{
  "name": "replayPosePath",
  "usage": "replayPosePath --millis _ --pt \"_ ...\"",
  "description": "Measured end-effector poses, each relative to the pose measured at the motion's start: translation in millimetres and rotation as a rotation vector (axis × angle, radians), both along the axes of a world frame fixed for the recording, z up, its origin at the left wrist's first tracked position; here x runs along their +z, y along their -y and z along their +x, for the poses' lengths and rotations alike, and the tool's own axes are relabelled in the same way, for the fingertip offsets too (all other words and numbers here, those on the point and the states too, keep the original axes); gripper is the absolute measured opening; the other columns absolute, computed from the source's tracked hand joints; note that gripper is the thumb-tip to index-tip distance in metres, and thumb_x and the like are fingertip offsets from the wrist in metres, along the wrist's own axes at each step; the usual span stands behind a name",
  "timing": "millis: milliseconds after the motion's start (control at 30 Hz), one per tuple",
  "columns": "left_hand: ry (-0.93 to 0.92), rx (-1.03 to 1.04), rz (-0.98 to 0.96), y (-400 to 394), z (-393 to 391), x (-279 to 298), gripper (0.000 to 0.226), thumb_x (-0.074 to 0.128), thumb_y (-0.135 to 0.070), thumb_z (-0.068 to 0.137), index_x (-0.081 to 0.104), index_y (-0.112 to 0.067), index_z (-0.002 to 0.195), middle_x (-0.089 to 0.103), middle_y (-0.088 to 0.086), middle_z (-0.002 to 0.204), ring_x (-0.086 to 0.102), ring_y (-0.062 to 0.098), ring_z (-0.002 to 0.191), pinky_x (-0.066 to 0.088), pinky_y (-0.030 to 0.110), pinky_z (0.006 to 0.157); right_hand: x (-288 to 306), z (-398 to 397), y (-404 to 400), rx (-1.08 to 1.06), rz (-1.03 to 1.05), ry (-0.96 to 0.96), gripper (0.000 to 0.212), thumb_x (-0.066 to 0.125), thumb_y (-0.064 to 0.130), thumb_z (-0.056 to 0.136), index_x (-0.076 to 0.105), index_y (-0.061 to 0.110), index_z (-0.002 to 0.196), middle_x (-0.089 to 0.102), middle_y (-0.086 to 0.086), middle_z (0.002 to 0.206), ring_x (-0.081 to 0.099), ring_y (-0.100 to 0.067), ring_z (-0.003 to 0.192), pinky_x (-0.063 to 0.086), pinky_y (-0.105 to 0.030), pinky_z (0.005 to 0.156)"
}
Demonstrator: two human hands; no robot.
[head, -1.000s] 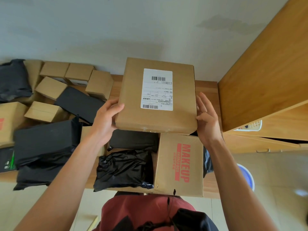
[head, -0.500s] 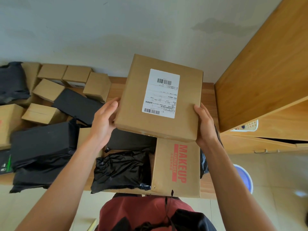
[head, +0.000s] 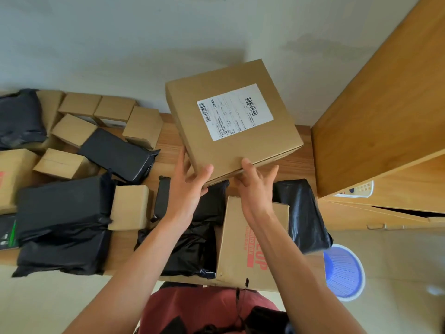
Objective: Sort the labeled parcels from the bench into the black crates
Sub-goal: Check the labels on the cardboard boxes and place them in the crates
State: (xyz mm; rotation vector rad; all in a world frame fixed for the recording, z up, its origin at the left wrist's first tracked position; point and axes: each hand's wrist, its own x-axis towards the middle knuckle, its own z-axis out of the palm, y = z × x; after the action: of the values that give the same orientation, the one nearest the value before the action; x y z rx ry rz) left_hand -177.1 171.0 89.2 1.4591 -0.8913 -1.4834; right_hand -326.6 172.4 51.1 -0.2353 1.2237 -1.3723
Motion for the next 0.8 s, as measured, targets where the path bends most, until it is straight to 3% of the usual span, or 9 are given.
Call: replayPosePath --millis 167,300,400,600,700,800 --pt "-0.016 0.038 -0.062 6.0 10.3 4.8 0.076 0.073 -0.019 0.096 0.035 -0.041 0.157 0.066 -0.016 0.137 0.067 0.008 0.120 0.056 0.055 0.100 0.5 -0.4 -7.6 0.081 -0.044 -0.035 0.118 0.079 0.032 0.090 -0.014 0.049 0.160 0.055 -0.006 0.150 0.063 -0.023 0.130 0.045 -0.055 0.114" --pt "-0.042 0.071 -0.040 13.9 30.0 9.2 0.069 0.069 -0.017 0.097 0.040 -0.038 0.156 0.068 -0.014 0.133 0.067 0.008 0.119 0.054 0.056 0.101 11.4 -24.0 -9.0 0.030 0.010 -0.212 0.121 0.080 0.063 0.079 -0.007 0.048 0.162 0.035 0.000 0.166 0.048 -0.018 0.144 0.047 -0.053 0.114" --pt "-0.058 0.050 -0.016 17.9 50.1 8.4 0.070 0.069 -0.018 0.095 0.041 -0.037 0.156 0.069 -0.009 0.134 0.066 0.014 0.122 0.053 0.056 0.101 16.1 -46.7 -8.7 -0.002 -0.007 -0.380 0.098 0.065 0.063 0.089 0.004 0.046 0.164 0.026 0.005 0.170 0.042 -0.012 0.142 0.048 -0.051 0.113" --pt "-0.018 -0.088 -0.037 33.6 81.6 9.8 0.077 0.073 -0.029 0.085 0.043 -0.033 0.156 0.065 -0.001 0.141 0.062 0.023 0.130 0.053 0.059 0.101 14.3 -70.1 -2.2 0.199 -0.023 -0.401 0.053 0.053 0.050 0.104 0.050 0.029 0.153 0.063 0.002 0.140 0.064 -0.015 0.121 0.059 -0.035 0.089" --pt "-0.019 -0.028 -0.068 43.4 85.0 11.1 0.069 0.073 -0.034 0.091 0.047 -0.026 0.155 0.065 -0.001 0.142 0.062 0.022 0.130 0.052 0.058 0.104 16.0 -64.4 -4.0 0.211 -0.042 -0.419 0.046 0.054 0.044 0.106 0.054 0.030 0.150 0.068 0.005 0.134 0.066 -0.014 0.119 0.058 -0.033 0.086" --pt "-0.058 0.073 -0.080 47.8 85.6 11.5 0.073 0.071 -0.045 0.094 0.042 -0.023 0.157 0.059 0.000 0.148 0.055 0.020 0.137 0.044 0.057 0.114 15.9 -53.0 -6.7 0.164 -0.019 -0.356 0.051 0.059 0.042 0.104 0.050 0.032 0.153 0.068 0.006 0.134 0.068 -0.017 0.121 0.060 -0.041 0.094"
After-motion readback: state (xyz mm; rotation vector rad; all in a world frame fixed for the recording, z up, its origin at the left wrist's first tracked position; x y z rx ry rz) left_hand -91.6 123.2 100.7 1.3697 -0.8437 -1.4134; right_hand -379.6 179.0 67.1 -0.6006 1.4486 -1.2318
